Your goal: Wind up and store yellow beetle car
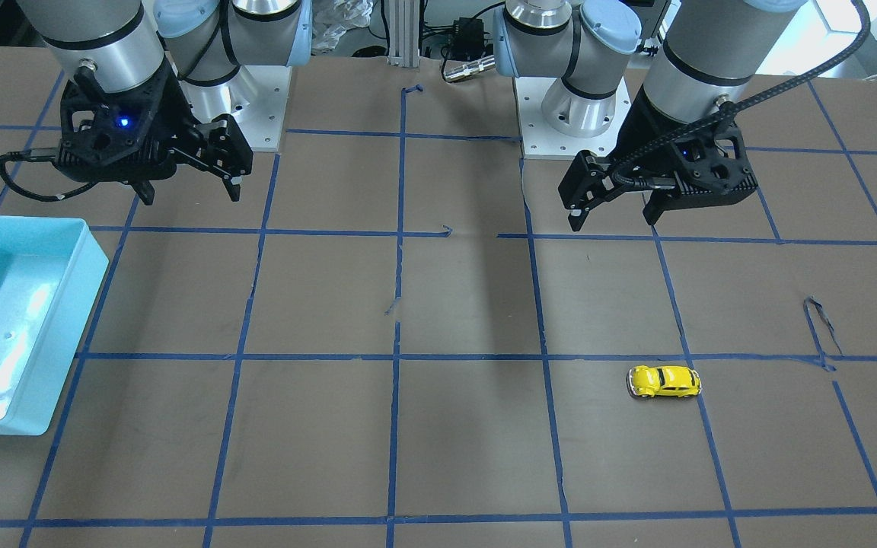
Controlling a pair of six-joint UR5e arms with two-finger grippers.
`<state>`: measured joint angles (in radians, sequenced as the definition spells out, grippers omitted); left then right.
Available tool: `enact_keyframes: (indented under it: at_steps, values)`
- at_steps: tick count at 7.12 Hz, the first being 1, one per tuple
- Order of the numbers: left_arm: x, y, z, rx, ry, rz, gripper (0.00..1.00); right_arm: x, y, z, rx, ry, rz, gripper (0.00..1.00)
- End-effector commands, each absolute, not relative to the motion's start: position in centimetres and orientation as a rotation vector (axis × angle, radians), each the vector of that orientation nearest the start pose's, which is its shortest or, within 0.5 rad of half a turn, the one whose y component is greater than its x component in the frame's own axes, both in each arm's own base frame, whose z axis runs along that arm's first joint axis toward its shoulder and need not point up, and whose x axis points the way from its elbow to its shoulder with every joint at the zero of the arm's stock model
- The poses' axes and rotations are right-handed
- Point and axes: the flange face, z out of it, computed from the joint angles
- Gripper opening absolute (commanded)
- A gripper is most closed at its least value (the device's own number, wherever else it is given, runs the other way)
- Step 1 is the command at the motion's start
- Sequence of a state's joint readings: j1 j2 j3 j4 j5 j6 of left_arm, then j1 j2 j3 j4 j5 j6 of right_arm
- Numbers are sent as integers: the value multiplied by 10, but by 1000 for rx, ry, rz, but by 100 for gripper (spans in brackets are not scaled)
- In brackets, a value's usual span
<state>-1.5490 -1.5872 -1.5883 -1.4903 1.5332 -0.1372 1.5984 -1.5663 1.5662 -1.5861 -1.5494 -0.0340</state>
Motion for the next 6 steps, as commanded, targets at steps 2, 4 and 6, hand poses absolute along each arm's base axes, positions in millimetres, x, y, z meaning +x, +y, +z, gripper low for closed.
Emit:
enact_keyframes:
  at_steps: [2, 4, 6]
  values:
    - [-126, -507, 479, -223, 3177, -90, 100, 149, -491, 489, -96, 3120, -24, 100]
    - [-125, -508, 478, -223, 3178, -87, 100, 149, -491, 489, -98, 3120, -24, 100]
    - [-122, -505, 478, -32, 3171, -88, 100, 148, -489, 493, -99, 3125, -31, 100]
